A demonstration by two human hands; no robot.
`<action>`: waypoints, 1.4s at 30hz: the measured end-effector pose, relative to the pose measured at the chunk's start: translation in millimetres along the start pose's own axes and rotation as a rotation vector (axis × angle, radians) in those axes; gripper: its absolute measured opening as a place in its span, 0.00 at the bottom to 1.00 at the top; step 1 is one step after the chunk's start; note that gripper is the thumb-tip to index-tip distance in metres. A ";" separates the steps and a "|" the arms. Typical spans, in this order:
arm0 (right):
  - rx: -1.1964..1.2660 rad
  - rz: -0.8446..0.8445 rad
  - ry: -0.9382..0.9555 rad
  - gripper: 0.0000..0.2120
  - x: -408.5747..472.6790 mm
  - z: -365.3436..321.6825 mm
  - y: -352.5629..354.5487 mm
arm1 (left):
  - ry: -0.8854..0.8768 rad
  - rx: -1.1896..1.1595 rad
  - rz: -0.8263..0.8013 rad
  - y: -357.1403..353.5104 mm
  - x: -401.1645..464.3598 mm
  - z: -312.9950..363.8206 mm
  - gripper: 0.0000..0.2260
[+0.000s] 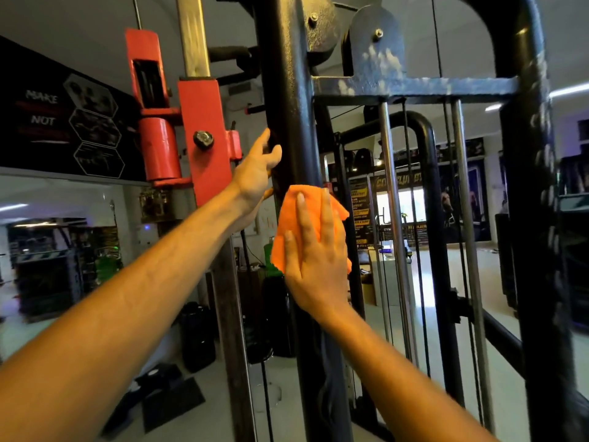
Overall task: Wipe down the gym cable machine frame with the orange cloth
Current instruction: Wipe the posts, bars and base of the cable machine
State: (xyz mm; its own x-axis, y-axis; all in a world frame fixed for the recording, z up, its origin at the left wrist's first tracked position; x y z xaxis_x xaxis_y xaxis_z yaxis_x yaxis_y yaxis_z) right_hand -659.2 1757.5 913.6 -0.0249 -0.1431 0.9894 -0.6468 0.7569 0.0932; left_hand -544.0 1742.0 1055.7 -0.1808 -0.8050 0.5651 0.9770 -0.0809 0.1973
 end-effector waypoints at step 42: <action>0.002 -0.064 -0.095 0.32 -85.0 9.8 -6.4 | 0.107 -0.175 0.031 -14.4 -49.6 -91.9 0.21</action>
State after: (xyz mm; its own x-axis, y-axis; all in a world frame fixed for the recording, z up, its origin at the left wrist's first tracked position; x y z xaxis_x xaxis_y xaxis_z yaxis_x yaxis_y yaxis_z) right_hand -660.4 1758.6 827.8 -0.0555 -0.2512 0.9663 -0.6506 0.7432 0.1559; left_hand -538.7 1729.1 951.2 -0.1466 -0.8657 0.4787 0.9883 -0.1486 0.0339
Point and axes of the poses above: each hand's wrist, its own x-axis towards the middle knuckle, its own y-axis out of the back of the hand, z = x × y, the point moved 7 cm from there along x, towards the middle knuckle, and after that the axes turned 8 degrees about y, right-handed, at the moved point
